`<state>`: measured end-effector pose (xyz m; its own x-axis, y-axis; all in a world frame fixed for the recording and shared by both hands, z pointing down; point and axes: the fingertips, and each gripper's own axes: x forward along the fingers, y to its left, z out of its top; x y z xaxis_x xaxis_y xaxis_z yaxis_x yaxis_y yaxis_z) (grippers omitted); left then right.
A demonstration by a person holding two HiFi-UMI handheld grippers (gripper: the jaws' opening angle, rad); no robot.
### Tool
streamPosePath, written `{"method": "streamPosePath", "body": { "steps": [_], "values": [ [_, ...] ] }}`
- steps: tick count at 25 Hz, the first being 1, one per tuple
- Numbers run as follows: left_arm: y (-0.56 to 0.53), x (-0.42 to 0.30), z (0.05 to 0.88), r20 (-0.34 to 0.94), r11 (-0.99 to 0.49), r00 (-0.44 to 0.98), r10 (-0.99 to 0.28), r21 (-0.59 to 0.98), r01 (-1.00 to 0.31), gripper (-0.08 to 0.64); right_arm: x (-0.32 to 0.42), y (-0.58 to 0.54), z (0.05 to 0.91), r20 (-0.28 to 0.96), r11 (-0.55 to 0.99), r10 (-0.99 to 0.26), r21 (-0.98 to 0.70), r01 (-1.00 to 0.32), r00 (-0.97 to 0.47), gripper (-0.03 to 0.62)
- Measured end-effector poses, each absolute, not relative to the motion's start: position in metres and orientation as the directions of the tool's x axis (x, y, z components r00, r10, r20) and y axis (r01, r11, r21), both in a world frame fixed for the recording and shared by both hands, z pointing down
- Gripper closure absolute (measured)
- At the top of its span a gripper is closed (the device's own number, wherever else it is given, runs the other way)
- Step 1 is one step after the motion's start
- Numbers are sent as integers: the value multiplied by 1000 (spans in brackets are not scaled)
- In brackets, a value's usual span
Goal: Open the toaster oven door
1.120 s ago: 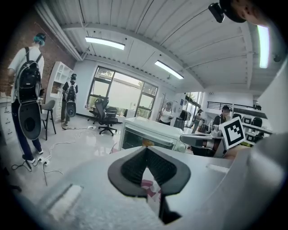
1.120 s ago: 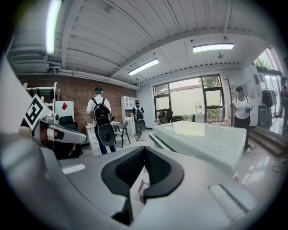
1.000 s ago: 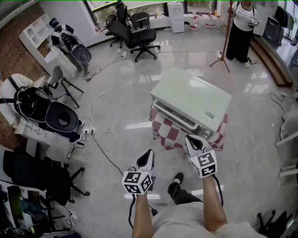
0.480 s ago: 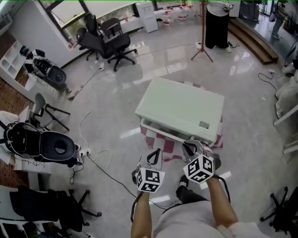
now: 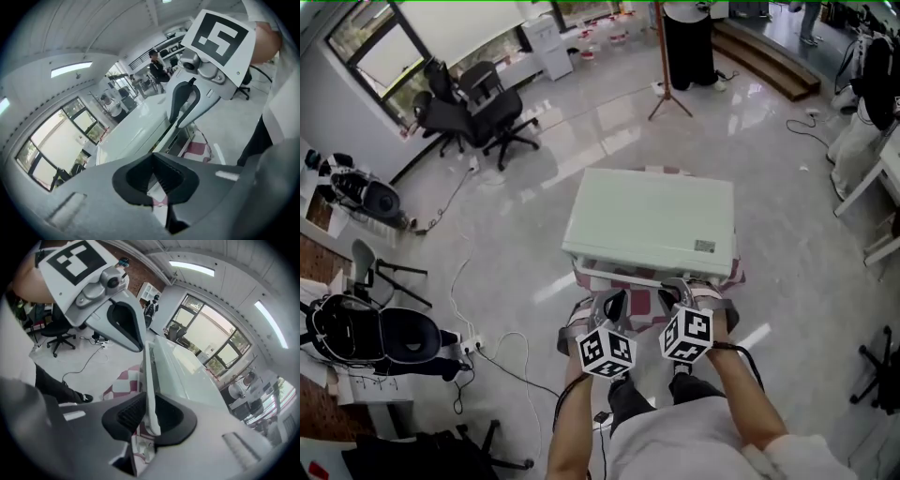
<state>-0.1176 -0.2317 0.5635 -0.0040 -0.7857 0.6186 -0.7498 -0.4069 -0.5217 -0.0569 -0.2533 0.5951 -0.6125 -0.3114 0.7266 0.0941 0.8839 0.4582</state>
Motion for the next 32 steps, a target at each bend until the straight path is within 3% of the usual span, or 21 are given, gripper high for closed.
{"method": "streamPosePath", "body": {
  "steps": [5,14,16,18,24,32],
  "values": [
    [-243,-123,563,619,-525,129,-775,-516,-677,552,-59,-256,607,754,799,-434,575,175,-493,506],
    [-245,-121,572,656,-673,227,-720,-580,-459,528,-60,-255,615,738,745,-574,651,148,-355,486],
    [-242,-114,582,688,-713,241,-685,-563,-419,478,-58,-253,621,744,745,-581,650,153,-330,477],
    [-242,-112,591,698,-731,258,-668,-550,-405,476,-58,-254,628,742,735,-598,658,164,-302,474],
    [-231,-98,602,727,-757,234,-646,-571,-316,457,-43,-247,627,722,708,-642,687,162,-259,471],
    [-254,-145,619,732,-752,189,-654,-604,-263,419,-63,-278,642,724,705,-656,689,169,-216,471]
  ]
}}
